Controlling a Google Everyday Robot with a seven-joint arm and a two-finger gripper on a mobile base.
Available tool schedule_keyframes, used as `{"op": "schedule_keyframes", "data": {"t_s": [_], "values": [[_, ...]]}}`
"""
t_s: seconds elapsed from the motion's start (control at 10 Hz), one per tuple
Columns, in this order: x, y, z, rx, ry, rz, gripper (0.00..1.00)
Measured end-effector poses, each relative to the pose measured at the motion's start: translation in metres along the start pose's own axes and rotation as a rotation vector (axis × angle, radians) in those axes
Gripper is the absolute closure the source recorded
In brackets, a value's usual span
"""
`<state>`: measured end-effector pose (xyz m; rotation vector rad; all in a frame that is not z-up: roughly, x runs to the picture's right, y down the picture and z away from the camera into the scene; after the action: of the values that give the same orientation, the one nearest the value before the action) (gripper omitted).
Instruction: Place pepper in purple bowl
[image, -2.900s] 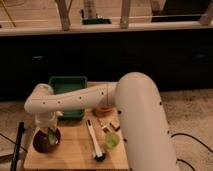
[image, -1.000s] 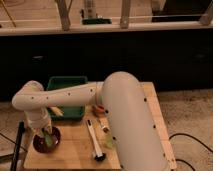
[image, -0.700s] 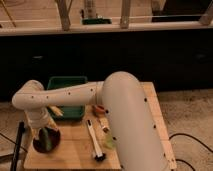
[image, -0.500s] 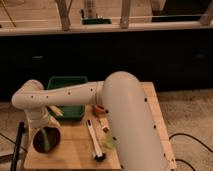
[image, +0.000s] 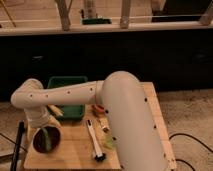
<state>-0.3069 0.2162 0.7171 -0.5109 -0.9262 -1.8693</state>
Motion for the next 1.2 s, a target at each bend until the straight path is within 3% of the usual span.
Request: {"op": "schedule_keyframes", "data": {"t_s": [1.2], "values": [[-0.0011,0.0003,-0.0069,0.007,0.023,-0.011,0.20]]}}
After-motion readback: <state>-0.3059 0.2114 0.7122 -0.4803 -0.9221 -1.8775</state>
